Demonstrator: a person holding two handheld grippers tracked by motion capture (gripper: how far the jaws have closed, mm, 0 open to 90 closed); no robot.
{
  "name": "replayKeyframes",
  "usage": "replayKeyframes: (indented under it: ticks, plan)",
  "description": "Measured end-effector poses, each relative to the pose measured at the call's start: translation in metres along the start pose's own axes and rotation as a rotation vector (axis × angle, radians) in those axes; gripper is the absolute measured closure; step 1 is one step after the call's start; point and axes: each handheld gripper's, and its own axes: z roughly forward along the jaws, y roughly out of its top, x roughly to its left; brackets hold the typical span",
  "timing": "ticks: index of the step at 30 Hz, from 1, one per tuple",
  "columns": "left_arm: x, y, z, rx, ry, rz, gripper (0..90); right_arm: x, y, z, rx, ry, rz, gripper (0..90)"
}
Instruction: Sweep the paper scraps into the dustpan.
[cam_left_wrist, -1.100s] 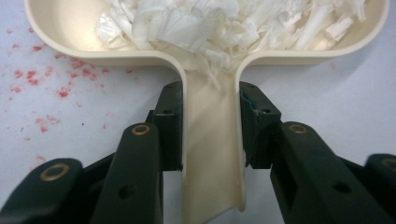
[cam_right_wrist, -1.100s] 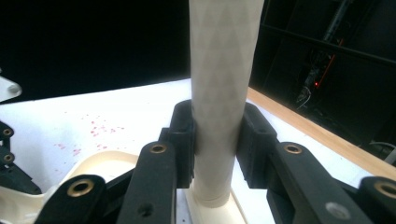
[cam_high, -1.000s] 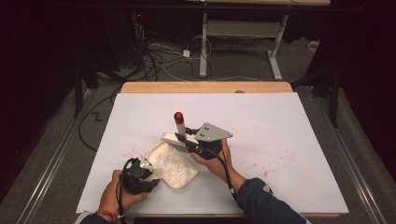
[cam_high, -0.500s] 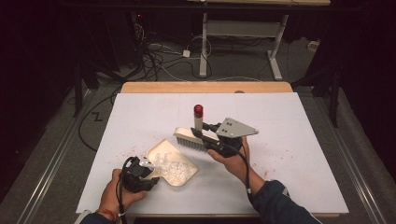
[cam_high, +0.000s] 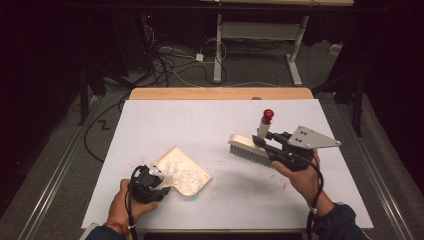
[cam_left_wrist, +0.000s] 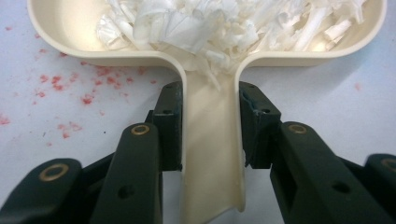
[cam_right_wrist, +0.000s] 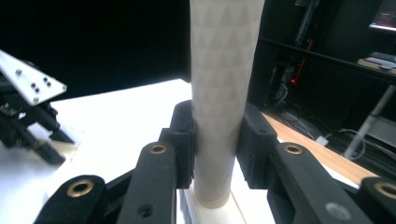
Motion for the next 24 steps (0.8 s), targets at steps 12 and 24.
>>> replayKeyframes:
  ticks: [12,24]
  plan:
    - [0.005,0.001,0.002,-0.029,0.018,-0.041,63.3,-0.023,-0.015,-0.07,0.067,-0.025,0.019,71.3]
    - [0.013,0.004,0.002,-0.051,0.053,-0.077,63.3,-0.023,-0.03,-0.092,0.152,0.065,0.064,71.3]
